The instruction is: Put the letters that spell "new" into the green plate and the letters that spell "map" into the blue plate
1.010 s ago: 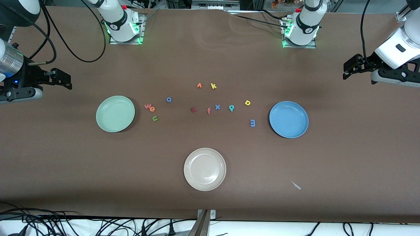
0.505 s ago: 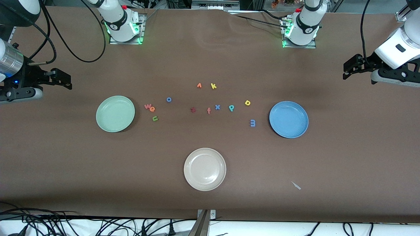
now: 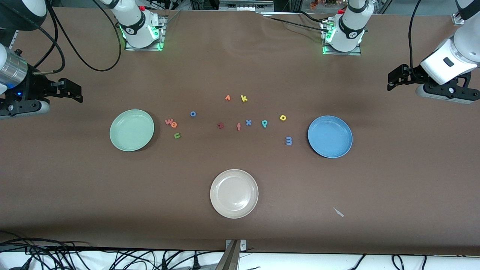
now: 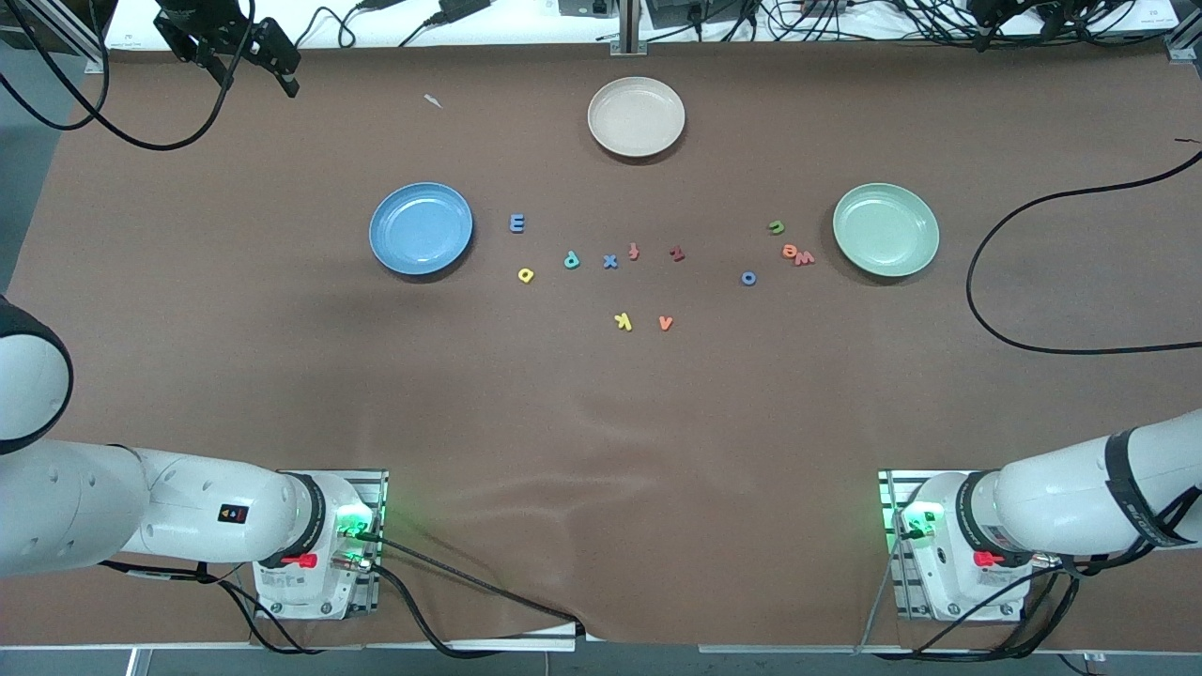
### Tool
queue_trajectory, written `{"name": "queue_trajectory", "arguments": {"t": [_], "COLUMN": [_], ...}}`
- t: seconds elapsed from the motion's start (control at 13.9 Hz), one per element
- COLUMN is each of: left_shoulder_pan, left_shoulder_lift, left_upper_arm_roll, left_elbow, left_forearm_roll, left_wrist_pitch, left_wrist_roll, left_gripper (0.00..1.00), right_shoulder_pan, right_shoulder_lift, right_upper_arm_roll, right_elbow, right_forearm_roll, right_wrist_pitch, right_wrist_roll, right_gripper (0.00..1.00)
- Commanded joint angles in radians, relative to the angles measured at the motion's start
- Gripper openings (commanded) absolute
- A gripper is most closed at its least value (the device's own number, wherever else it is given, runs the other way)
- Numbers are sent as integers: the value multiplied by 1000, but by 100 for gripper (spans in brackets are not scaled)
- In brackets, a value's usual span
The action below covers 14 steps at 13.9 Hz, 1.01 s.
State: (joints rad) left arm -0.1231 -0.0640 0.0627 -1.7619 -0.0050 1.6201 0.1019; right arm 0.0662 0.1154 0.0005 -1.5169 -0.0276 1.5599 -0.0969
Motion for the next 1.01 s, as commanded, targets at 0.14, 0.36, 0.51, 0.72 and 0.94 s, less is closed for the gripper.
{"name": "queue_trajectory", "arguments": {"t": [0.14,0.36,0.51,0.72,0.94], "left_shoulder_pan": [-7,-7,-7,-7,-7], "left_shoulder_lift": [16,23,23,23,21], "left_upper_arm_roll": [0,2,2,0,0], "left_elbow": [30,32,32,32,32], "left_forearm_roll": [7,7,7,7,7], "left_wrist_pitch": [35,35,35,33,32], "left_wrist_roll": [1,1,1,1,1], "left_gripper": [100,100,100,100,100], "right_shoulder_pan": [4,6,9,18,17], "right_shoulder_lift": [12,12,12,10,10], "right_upper_arm_roll": [1,1,1,1,1], "right_elbow": [24,24,24,24,24], "right_forearm_roll": [-8,-8,-8,-8,-6], "right_wrist_pitch": [-1,3,3,3,3], "right_wrist_roll": [-6,-6,-6,-6,-6], "right_gripper": [100,100,100,100,100]}}
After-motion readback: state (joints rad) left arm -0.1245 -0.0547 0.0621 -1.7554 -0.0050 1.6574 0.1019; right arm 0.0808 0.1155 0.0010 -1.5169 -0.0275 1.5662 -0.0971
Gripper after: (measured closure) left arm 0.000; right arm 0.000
